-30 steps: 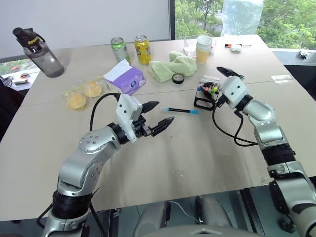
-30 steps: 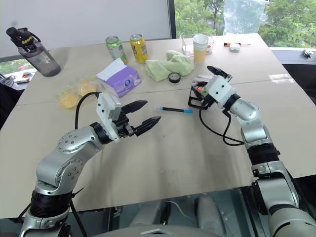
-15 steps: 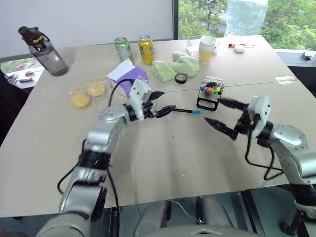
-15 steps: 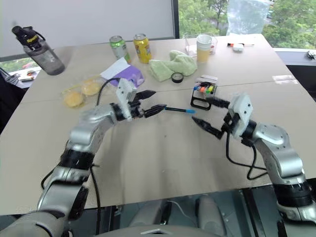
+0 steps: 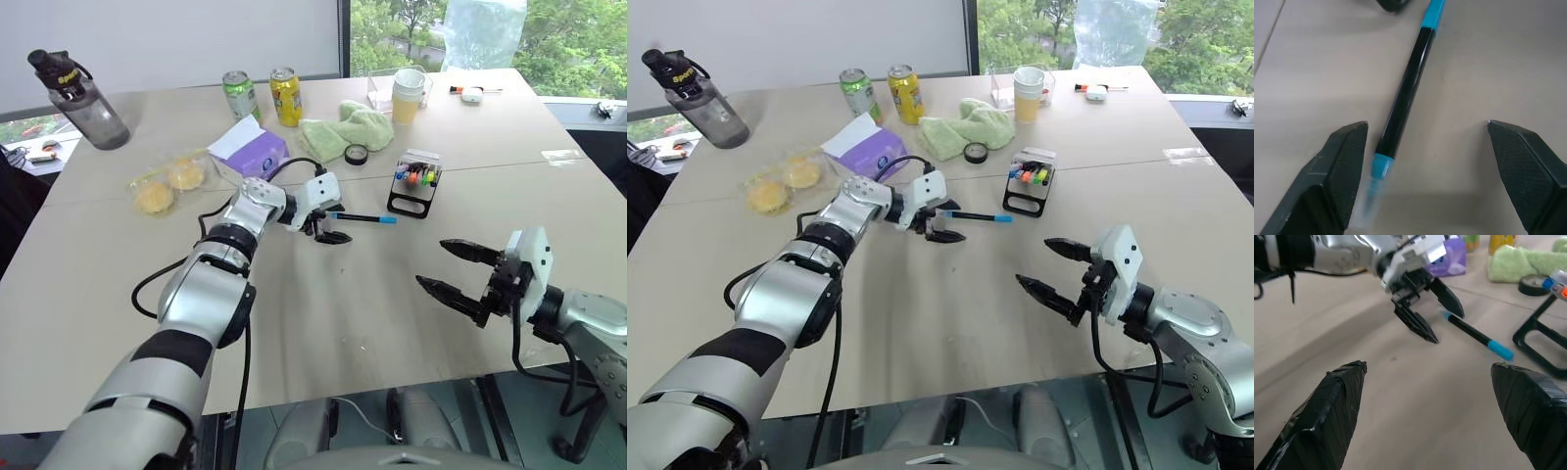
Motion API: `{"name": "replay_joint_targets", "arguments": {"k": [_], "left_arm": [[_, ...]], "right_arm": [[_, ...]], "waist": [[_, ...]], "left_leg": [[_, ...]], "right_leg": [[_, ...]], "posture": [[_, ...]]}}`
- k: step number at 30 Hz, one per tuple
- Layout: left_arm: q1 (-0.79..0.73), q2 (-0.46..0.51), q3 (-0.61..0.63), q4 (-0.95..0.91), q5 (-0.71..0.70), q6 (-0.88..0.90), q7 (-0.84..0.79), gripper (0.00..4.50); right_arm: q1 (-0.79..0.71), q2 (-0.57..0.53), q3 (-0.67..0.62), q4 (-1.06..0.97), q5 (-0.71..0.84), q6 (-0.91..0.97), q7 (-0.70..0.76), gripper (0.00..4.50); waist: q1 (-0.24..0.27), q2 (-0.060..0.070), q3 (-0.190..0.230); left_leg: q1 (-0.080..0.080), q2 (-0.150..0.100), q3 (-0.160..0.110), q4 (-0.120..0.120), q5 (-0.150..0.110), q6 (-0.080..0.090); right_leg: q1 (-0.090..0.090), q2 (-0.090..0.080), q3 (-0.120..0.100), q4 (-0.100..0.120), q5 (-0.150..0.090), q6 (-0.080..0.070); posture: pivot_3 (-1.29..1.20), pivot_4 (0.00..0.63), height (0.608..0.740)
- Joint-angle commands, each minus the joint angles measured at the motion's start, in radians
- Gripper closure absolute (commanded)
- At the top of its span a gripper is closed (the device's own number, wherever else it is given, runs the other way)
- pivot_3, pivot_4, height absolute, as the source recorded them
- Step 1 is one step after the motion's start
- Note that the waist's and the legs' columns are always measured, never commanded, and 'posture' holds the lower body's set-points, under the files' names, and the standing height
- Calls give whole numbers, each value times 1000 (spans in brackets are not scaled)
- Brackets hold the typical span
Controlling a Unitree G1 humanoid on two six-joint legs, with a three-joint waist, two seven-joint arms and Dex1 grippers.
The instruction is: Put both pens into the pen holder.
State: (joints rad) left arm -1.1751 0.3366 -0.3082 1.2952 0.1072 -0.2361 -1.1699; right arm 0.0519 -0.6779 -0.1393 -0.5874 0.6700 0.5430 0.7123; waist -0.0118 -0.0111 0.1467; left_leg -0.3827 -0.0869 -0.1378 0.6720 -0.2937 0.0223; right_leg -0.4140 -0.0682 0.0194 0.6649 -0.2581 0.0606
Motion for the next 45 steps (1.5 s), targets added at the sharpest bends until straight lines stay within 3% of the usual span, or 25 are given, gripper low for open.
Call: {"name": "replay_joint_targets", "arguments": {"k": [1,4,10,11,17,22,25,33,38,41,45], "left_arm": [[-25,-16,-29,25,89,-39,49,462],[-26,-25,2,30,86,-35,10,1361],[-8,4,8,23,112,-67,-19,4161],[-5,12,10,21,114,-73,-24,4457],[19,36,67,-9,65,-95,-91,4457],[72,11,235,-124,-142,59,-277,4457],[139,-3,269,-269,-221,167,-337,4457],[395,-99,257,-837,-385,489,-233,4457],[454,-120,230,-974,-412,569,-163,4457],[464,-123,220,-1013,-428,587,-138,4500],[466,-112,213,-1008,-434,583,-125,4500]], "right_arm": [[23,-37,-19,-12,-83,-19,-23,150],[22,-43,-6,3,-121,-36,-12,81],[-21,-31,24,53,-165,-67,7,81],[-30,-27,27,61,-169,-71,10,81],[-80,-2,37,74,-159,-54,7,81],[-109,61,28,66,-70,8,-17,81],[-150,96,38,81,-37,43,-30,81],[-277,275,72,142,77,159,-136,81],[-316,332,48,146,137,186,-179,81],[-321,324,34,144,147,189,-184,928],[-334,317,6,147,172,190,-186,2746]], "waist": [[0,0,0],[2,0,0],[-1,0,0],[-4,-1,0],[-12,-1,1],[-7,-2,2],[-5,-2,2],[-6,-2,2],[-2,-2,2],[-3,-2,2],[-3,-2,2]], "left_leg": [[0,0,0,1,0,0],[1,0,0,2,0,0],[1,0,0,10,0,0],[2,0,0,10,0,0],[2,0,1,10,0,0],[0,0,1,11,0,0],[0,0,0,12,0,0],[0,1,0,11,0,0],[0,0,0,11,0,0],[1,0,0,11,0,0],[1,0,0,11,0,0]], "right_leg": [[1,0,0,0,0,0],[2,1,-1,2,0,0],[3,1,-1,8,0,1],[3,1,-1,9,0,1],[1,2,2,12,0,0],[0,2,1,12,0,0],[0,1,1,12,0,0],[-1,-3,4,12,0,0],[-1,-3,4,12,0,0],[-1,-3,3,12,0,0],[-1,-3,3,12,0,0]], "posture": [[0,150,740],[0,150,740],[0,150,740],[0,150,740],[0,150,740],[0,150,740],[0,150,740],[0,150,740],[0,150,740],[0,150,740],[0,150,740]]}}
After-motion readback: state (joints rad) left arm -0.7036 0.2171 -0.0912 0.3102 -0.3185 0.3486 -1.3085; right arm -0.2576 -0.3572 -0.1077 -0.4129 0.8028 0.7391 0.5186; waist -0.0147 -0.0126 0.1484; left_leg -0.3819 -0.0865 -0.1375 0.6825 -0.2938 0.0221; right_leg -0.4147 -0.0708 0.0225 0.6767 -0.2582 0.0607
